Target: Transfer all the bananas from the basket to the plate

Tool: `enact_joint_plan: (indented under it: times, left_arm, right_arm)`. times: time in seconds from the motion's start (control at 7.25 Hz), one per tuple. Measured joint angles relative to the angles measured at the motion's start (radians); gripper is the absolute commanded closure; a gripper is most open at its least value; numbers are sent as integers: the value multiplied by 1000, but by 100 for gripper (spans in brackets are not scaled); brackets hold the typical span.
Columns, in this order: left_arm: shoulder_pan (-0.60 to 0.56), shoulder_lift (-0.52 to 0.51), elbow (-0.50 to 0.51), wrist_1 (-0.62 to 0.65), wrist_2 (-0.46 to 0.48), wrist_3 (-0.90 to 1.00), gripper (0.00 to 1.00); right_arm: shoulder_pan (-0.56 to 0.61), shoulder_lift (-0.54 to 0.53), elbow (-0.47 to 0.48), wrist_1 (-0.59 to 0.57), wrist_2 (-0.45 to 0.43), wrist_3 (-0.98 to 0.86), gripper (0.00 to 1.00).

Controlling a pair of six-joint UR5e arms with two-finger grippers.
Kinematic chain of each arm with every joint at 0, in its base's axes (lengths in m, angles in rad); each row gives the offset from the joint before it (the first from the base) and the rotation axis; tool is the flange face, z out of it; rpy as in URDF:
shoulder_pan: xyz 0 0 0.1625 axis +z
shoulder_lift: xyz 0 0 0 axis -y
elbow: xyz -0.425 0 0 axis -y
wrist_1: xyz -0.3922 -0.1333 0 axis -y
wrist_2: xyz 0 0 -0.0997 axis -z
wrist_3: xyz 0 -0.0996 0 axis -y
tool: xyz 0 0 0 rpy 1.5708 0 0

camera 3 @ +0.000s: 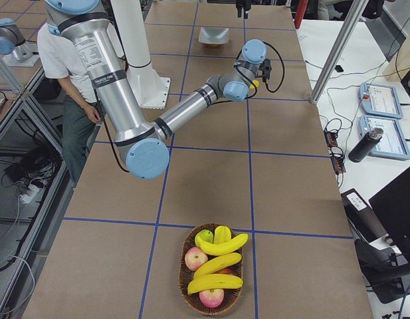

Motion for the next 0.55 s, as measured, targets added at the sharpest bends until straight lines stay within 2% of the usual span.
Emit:
enact_joint_plan:
  times: [0.28, 0.55]
  left_arm:
    - [70, -90, 38, -23, 2, -250, 3]
    - [118, -150, 66, -30, 6, -399, 2]
  right_arm:
    - [-134, 50, 29, 57, -197, 82, 100]
    - [-244, 95, 60, 69, -361, 162, 100]
